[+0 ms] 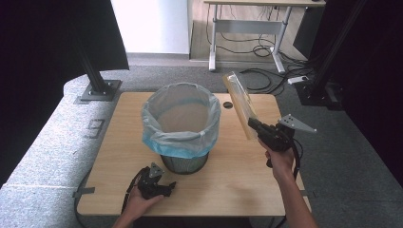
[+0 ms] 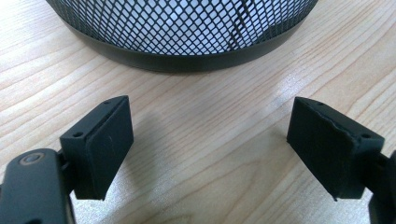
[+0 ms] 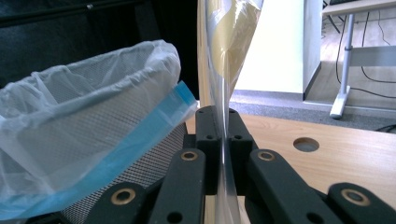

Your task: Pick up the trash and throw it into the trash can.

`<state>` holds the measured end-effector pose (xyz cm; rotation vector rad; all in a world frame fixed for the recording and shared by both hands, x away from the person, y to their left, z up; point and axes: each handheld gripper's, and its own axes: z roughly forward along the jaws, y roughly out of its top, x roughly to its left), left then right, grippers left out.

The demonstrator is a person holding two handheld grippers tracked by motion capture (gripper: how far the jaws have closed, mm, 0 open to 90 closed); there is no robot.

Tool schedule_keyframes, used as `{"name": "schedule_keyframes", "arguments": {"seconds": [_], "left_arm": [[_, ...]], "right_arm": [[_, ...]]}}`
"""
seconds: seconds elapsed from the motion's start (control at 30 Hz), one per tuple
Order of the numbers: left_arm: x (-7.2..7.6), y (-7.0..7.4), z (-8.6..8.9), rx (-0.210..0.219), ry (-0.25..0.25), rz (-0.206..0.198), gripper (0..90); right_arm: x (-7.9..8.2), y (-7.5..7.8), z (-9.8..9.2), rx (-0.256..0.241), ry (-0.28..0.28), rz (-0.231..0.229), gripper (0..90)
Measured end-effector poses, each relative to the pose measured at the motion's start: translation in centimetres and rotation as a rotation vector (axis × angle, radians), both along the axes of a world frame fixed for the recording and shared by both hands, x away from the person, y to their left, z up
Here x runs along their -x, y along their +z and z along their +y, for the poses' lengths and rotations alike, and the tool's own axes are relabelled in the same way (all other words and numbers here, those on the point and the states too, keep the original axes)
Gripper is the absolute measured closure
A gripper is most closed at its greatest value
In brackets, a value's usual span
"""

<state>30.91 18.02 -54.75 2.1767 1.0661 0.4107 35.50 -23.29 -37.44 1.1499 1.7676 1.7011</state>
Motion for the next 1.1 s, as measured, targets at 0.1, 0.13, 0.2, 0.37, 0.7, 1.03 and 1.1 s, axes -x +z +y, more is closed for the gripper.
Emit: {"name": "schedule_keyframes", "arguments": {"seconds": [0.1,0.13,0.2,0.37,0.7,1.03,1.1], "left_arm": [[0.0,0.0,0.0,-0.001,-0.002,0.0,14.3],[0.0,0.0,0.0,0.0,-0.002,0.0,14.3],[0.0,0.0,0.0,0.0,-0.002,0.0,14.3],[0.0,0.0,0.0,0.0,-0.002,0.0,14.3],[0.0,0.0,0.0,0.0,-0.002,0.0,14.3],[0.0,0.0,0.0,0.0,-0.002,0.0,14.3],[0.0,0.0,0.0,0.0,-0.002,0.0,14.3]], "right_arm": [[0.3,0.5,0.1,-0.007,0.004,-0.014,87.1],[0.4,0.6,0.1,-0.01,0.006,-0.018,87.1],[0.6,0.9,0.2,-0.011,0.01,-0.028,87.1],[0.9,1.3,0.5,-0.015,0.018,-0.042,87.1],[1.4,1.9,1.6,-0.021,0.034,-0.063,87.1],[1.1,2.7,3.0,-0.024,0.05,-0.083,87.1],[1.0,2.8,3.4,-0.02,0.05,-0.082,87.1]]}}
